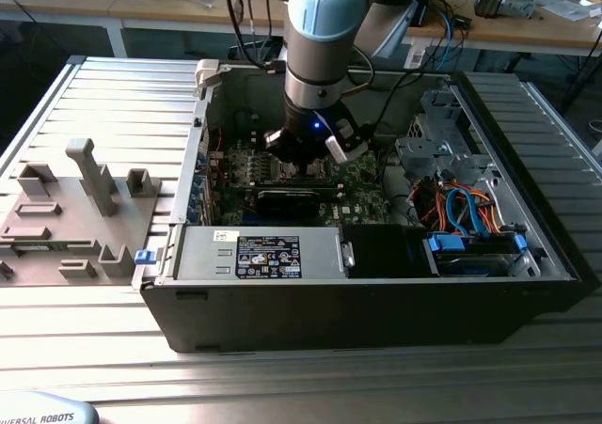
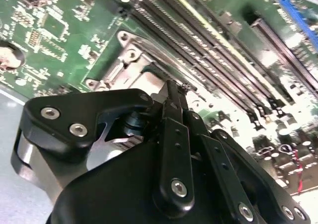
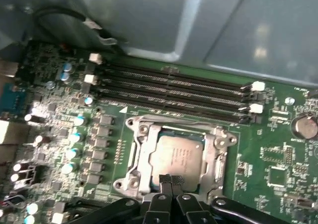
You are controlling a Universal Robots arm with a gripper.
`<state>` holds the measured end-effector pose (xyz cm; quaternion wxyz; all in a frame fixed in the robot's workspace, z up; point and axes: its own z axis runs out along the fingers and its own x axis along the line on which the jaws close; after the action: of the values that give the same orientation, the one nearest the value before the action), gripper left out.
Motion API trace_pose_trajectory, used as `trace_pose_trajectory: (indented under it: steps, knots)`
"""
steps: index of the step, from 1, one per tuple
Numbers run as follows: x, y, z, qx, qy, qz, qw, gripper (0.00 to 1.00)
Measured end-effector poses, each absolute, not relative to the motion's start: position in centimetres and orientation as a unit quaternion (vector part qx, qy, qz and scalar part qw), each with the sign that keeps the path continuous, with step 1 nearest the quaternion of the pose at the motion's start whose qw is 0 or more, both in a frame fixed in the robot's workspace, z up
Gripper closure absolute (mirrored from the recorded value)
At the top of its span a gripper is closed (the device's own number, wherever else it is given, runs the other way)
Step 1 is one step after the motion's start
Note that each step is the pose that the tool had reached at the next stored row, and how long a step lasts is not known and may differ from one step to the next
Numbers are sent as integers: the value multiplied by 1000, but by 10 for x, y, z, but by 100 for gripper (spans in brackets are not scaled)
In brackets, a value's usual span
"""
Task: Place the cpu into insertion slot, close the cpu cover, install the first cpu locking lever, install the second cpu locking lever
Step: 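Install the second cpu locking lever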
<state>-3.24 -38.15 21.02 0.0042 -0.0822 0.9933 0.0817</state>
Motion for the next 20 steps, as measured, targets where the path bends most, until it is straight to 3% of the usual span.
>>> trace_pose_trajectory:
  steps: [8,12,20]
  knots:
    - [-26,-364,211,-83,996,46,1,89]
    - [-19,-350,211,-82,996,15,-3,89]
    - [-16,-332,214,-82,997,-12,-6,89]
